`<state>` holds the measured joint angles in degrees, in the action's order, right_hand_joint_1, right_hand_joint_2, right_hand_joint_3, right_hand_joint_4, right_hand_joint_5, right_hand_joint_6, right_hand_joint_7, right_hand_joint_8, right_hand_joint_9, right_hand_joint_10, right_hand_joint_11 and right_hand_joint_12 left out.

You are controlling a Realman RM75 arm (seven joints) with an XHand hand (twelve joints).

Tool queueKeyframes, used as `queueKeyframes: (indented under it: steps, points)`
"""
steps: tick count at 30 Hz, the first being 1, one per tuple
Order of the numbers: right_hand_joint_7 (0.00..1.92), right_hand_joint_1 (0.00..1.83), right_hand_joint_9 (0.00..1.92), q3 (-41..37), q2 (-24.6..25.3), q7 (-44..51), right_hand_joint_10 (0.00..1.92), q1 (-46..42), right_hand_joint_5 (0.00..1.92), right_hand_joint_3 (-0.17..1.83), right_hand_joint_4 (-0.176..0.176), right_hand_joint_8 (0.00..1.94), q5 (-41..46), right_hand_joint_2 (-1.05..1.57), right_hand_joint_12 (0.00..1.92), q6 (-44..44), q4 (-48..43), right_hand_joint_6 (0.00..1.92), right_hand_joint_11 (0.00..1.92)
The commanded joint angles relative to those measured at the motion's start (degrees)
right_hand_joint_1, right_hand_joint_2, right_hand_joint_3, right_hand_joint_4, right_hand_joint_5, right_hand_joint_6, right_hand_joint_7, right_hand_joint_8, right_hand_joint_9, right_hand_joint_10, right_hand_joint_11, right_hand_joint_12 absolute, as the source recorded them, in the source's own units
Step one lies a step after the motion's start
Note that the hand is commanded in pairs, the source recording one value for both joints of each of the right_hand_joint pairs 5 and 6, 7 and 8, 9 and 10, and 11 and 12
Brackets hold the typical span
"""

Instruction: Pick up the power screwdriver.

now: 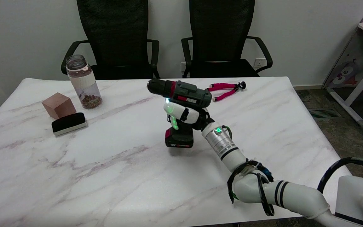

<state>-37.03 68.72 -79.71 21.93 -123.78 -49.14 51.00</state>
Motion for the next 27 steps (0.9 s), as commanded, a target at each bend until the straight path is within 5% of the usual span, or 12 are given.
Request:
queueKeyframes:
  steps: [1,20,27]
  points:
    - [1.83,0.86,1.92,-0.3,-0.3,0.4,1.92,5.6,1.83,0.63,0.176,1.83,0.1,0.21,1.92,1.2,2.4,1.83,1.92]
    - [1.84,0.86,1.92,-0.9,-0.9,0.6,1.92,13.5,1.84,0.67,0.176,1.84,0.4,0.34,1.92,7.8,3.0,1.84,1.92]
    - [1.92,0.87,1.92,-0.8,-0.7,2.8,1.92,14.3,1.92,0.72,0.176,1.92,3.4,0.59,1.92,7.9,4.5,1.92,1.92]
